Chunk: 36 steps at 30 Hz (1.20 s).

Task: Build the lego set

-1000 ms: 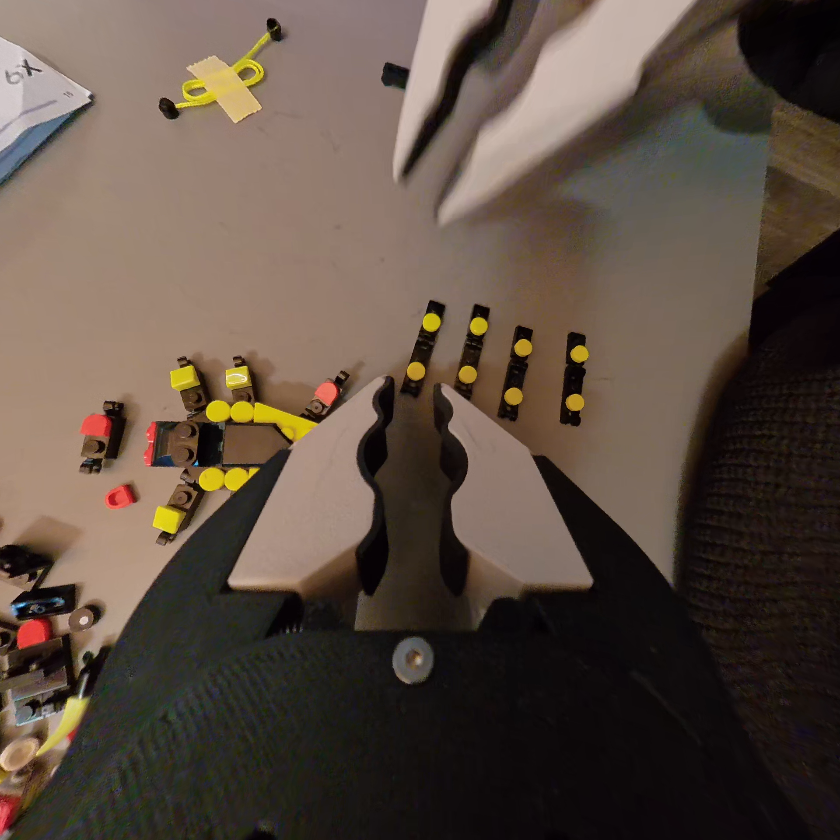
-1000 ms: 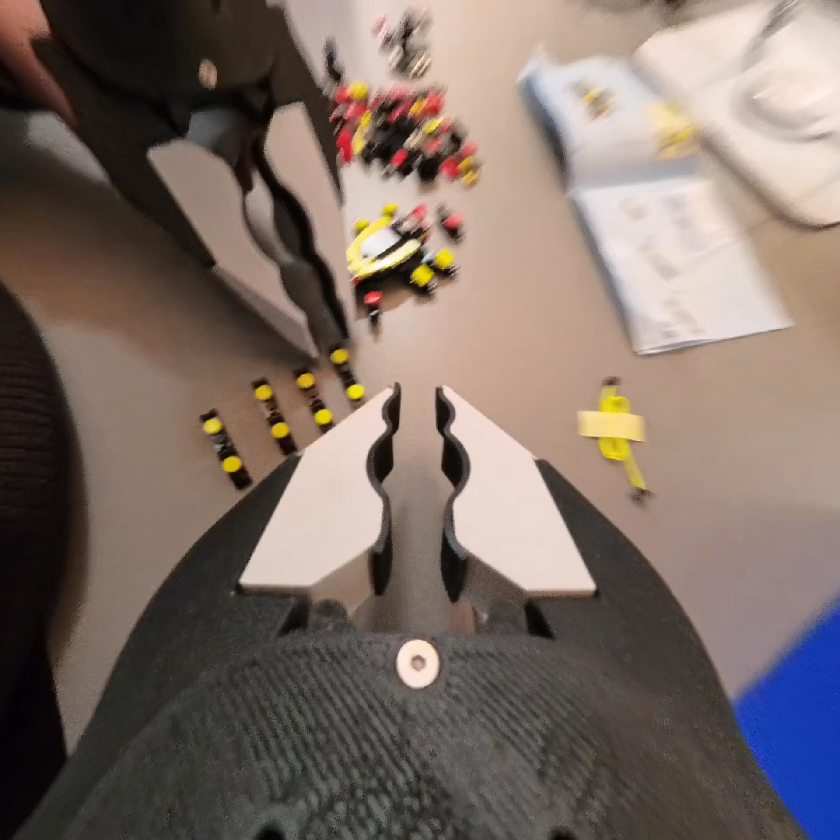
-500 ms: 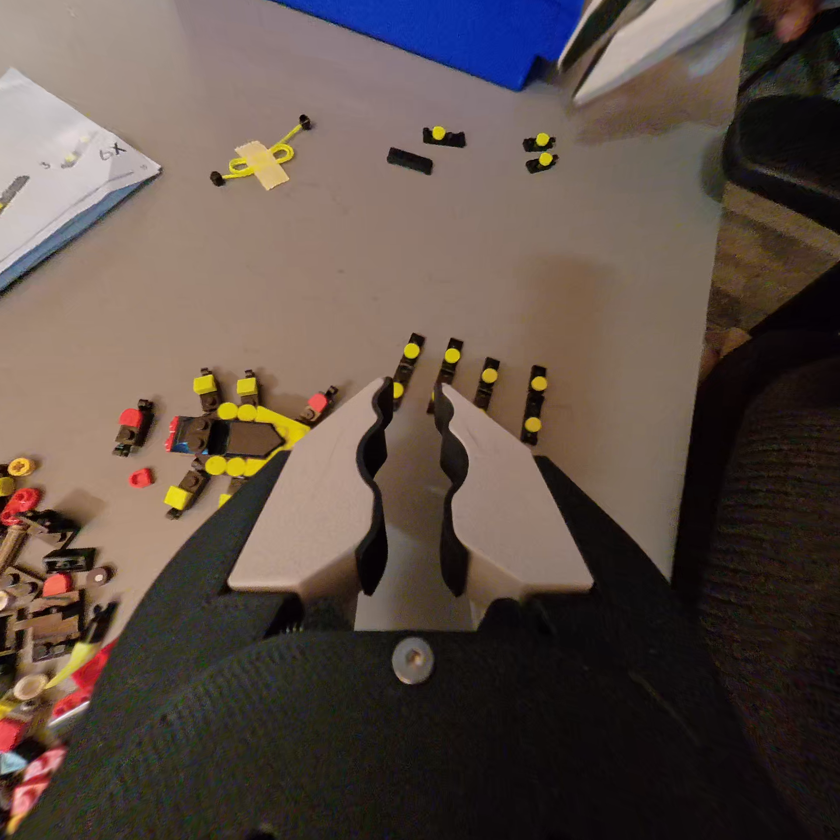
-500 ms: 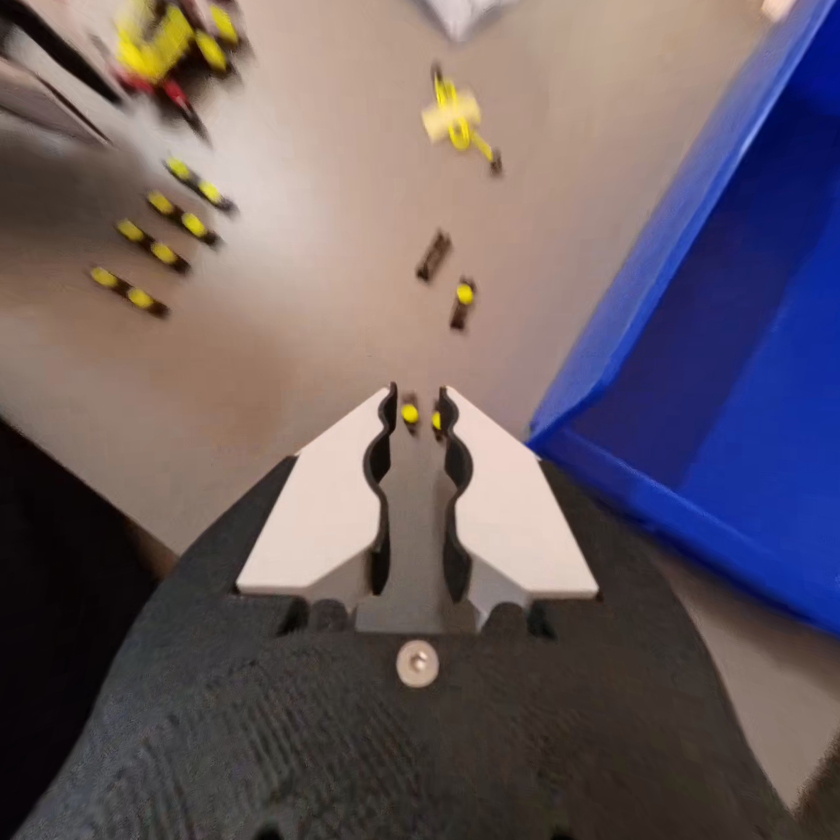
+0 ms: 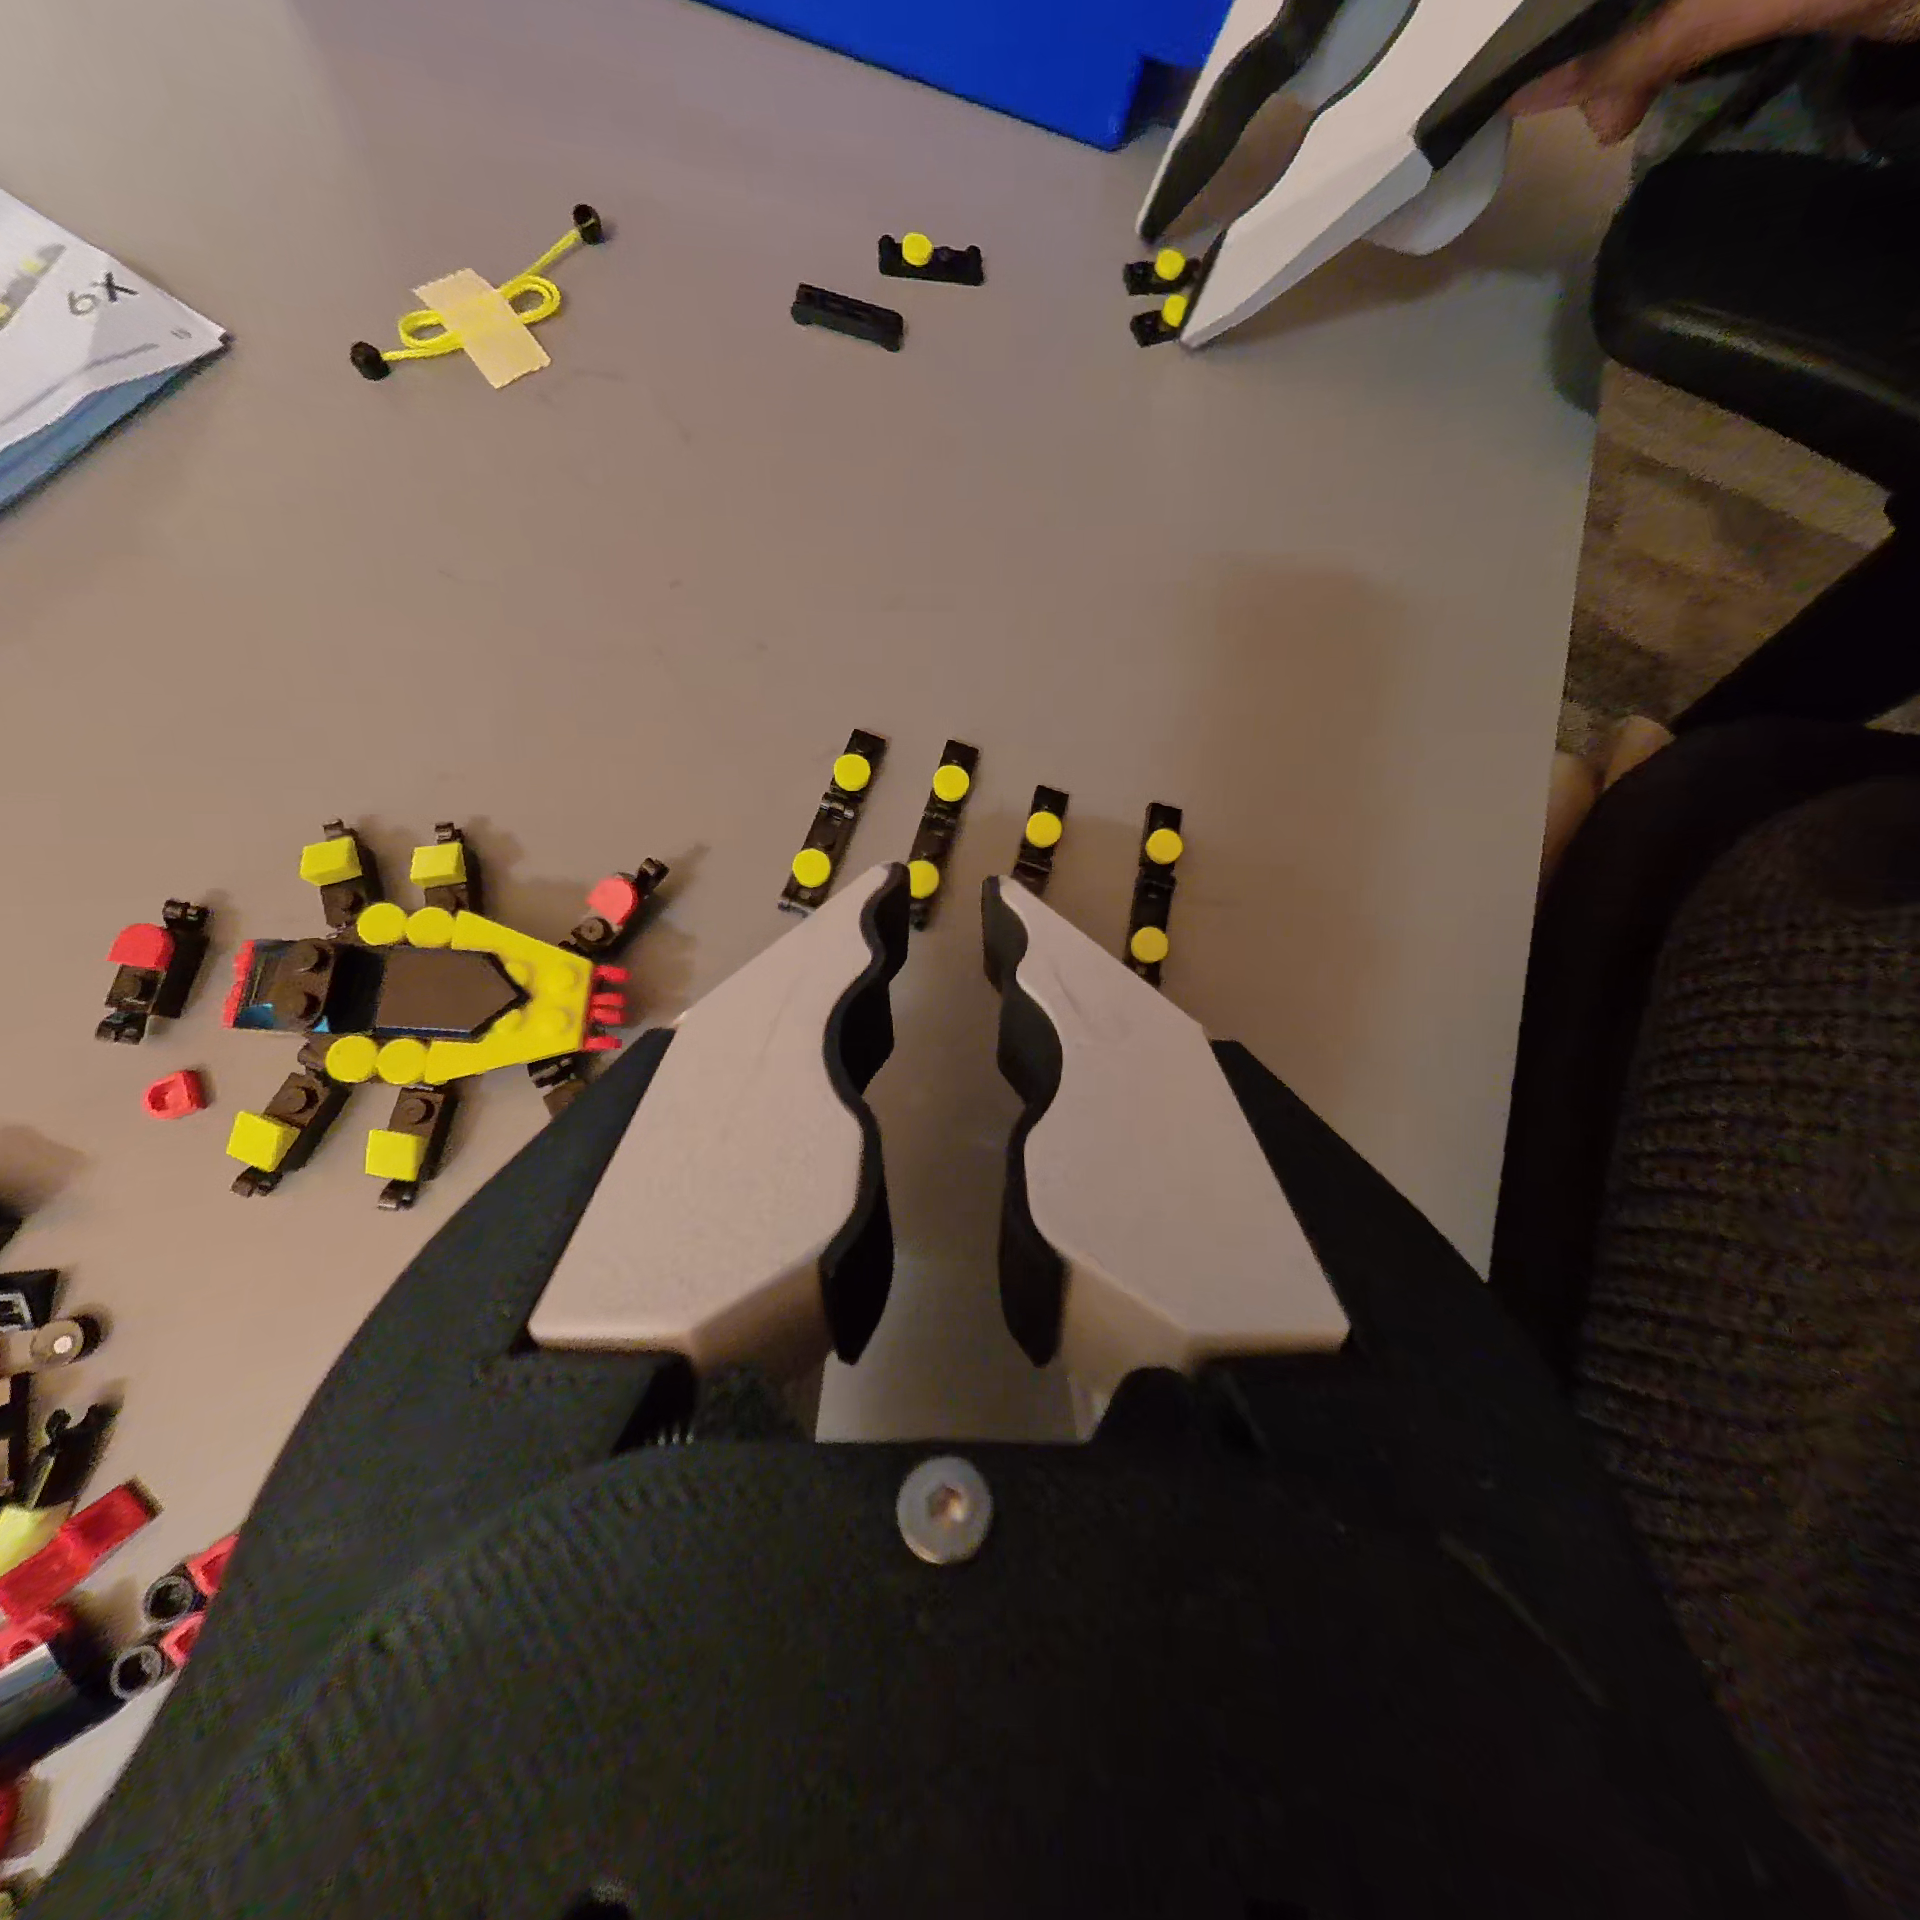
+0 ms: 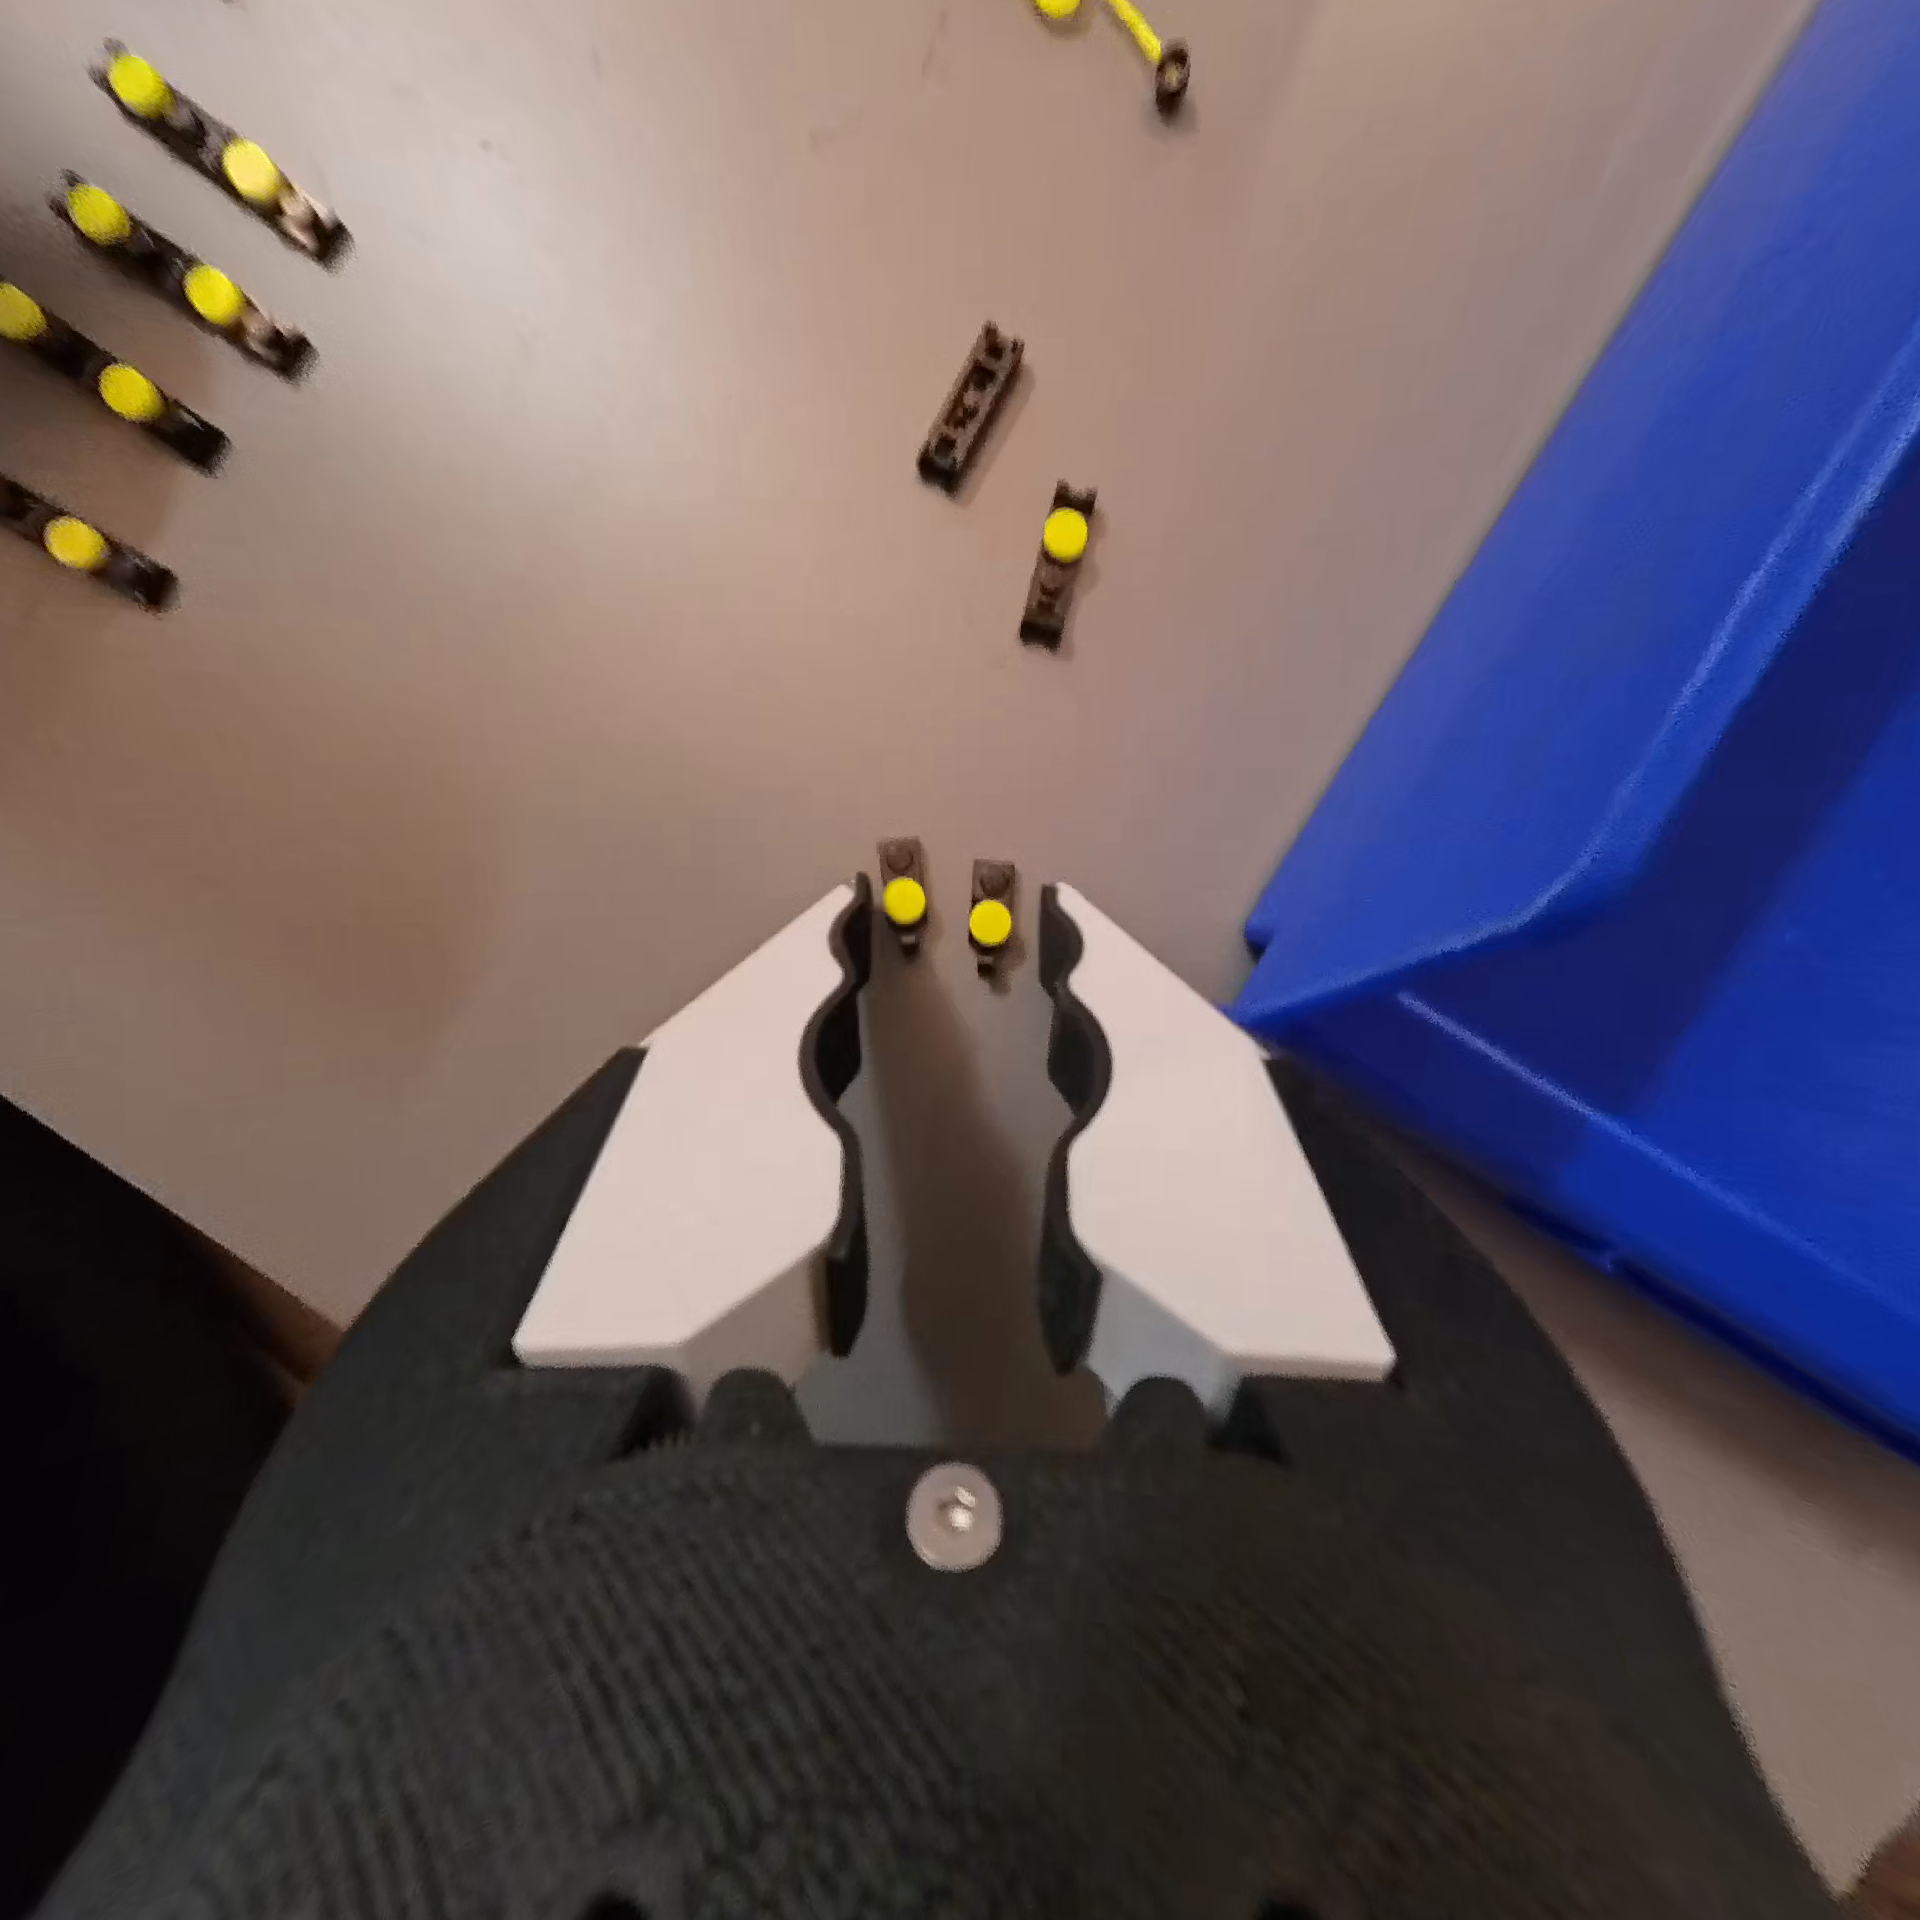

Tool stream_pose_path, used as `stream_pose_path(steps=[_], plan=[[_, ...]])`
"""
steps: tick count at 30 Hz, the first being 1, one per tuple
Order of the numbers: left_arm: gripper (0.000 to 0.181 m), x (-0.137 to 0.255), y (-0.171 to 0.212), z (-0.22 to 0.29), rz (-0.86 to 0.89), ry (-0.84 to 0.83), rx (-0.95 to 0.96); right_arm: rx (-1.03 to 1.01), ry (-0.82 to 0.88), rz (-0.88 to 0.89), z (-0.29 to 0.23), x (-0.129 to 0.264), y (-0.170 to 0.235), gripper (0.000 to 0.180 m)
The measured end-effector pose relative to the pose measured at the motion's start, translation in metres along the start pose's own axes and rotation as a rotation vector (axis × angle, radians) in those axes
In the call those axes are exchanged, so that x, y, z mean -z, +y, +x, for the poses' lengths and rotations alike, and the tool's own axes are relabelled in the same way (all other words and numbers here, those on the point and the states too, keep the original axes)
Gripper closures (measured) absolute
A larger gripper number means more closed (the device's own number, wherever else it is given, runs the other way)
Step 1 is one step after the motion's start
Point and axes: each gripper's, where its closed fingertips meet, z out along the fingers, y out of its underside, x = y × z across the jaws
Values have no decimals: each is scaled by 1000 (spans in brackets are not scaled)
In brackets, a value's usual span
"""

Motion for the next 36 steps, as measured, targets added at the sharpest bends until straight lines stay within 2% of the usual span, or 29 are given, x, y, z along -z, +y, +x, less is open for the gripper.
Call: stream_pose_path(steps=[1, 6, 11, 15, 19, 22, 27, 30, 36], plan=[[169, 0, -1, -1, 4, 2, 7, -7, -2, 33, -1, 0, -7, 149], [169, -3, 0, -2, 6, 15, 20, -87, -35, 190, -6, 1, -47, 153], [170, -4, 0, -5, 12, 11, 9, -32, 21, 139, -5, -16, -50, 153], [170, -5, -4, -6, 37, 29, 32, -8, 24, 152, -12, -25, -68, 152], [170, -4, -2, -7, 32, 29, 28, 24, 190, 71, 15, -26, -63, 156], [171, -3, -2, -8, 40, 31, 31, -25, 156, 46, 14, -32, -56, 156], [171, -4, 0, -7, 35, 47, 30, -38, 161, 51, 18, -34, -54, 173], [171, -3, -1, -6, 39, 48, 20, -32, 92, 55, 7, -34, -53, 173], [170, 2, -6, 3, 70, 53, -26, 42, -201, 122, -53, -19, -52, 174]])
